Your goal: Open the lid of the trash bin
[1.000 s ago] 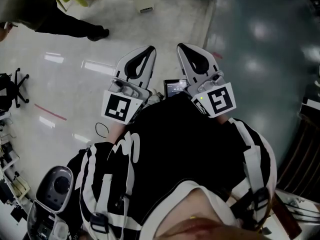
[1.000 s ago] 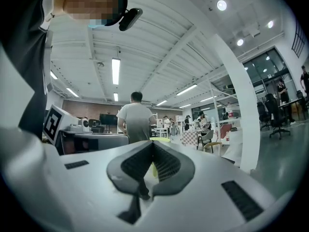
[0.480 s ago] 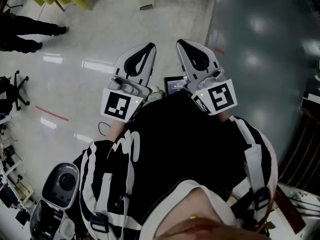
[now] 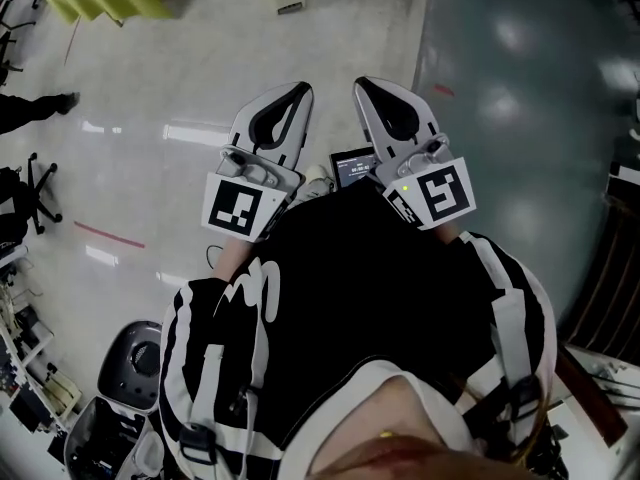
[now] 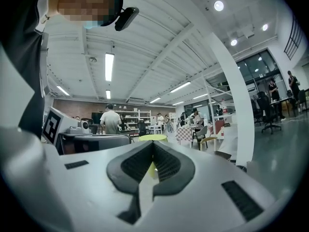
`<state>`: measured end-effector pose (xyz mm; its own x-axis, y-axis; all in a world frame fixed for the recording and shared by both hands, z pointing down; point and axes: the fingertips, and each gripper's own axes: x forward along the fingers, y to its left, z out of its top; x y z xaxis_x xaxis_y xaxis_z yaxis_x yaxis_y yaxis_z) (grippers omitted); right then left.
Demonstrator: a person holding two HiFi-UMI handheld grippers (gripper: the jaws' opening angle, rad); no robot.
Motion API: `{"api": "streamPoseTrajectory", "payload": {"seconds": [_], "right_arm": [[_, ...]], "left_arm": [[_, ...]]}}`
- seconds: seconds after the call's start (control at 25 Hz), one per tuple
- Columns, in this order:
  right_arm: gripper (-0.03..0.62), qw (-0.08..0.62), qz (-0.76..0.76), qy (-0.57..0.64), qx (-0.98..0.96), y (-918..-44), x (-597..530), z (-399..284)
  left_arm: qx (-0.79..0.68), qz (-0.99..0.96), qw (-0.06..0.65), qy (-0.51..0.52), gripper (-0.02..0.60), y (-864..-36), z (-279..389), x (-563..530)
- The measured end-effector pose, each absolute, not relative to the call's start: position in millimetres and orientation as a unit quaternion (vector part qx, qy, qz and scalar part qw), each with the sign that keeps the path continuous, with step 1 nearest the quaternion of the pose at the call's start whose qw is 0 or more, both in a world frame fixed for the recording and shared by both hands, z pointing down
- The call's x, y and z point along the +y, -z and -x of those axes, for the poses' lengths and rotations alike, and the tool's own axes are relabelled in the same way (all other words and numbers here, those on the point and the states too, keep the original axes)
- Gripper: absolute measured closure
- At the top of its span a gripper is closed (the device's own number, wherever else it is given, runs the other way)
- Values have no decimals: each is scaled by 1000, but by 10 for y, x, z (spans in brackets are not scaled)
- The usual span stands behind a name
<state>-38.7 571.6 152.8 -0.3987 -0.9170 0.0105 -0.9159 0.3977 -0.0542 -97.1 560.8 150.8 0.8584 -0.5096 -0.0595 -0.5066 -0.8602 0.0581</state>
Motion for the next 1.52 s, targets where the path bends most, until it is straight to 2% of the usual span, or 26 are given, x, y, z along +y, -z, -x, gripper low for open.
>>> {"api": "streamPoseTrajectory", "payload": {"seconds": [0.48,1.52], "right_arm": [[585,11,552,23,833,-1521,5417,301],[585,7,528,25,849,-1350,3742,-161]], "left_arm": [[-258,-965,24,41,574,-1521,879,5309],[-290,-956,31,39,574,-1375,457,3686]]}}
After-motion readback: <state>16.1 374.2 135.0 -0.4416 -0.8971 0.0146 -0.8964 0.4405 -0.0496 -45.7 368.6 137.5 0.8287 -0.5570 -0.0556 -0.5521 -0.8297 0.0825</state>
